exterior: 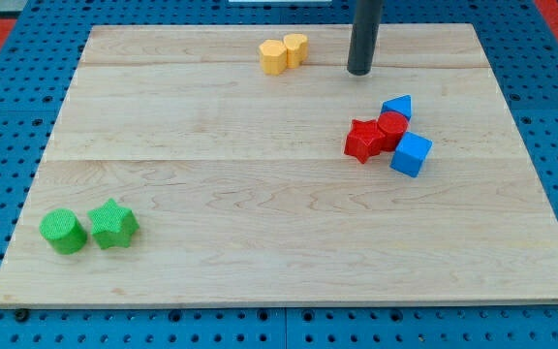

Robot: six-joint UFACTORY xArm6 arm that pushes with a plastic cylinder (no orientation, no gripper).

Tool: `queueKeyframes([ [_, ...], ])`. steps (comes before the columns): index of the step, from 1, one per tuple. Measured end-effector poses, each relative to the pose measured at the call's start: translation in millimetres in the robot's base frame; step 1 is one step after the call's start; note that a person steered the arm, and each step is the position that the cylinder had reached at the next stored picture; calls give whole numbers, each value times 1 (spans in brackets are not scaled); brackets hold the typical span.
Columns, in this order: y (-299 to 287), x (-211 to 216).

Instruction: Push blue triangle towards left

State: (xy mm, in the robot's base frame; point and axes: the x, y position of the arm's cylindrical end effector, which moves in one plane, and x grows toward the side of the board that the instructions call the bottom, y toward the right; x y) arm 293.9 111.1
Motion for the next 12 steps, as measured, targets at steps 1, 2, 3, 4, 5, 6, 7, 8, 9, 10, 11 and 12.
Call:
queueKeyframes([
  [1, 12, 0],
  [2, 13, 0],
  [3, 11, 0],
  [4, 11, 0],
  [5, 11, 0],
  [6, 12, 0],
  [7, 14, 0],
  [8, 27, 0],
  [9, 46, 0],
  [10, 80, 14],
  [11, 104, 42],
  [12, 80, 88],
])
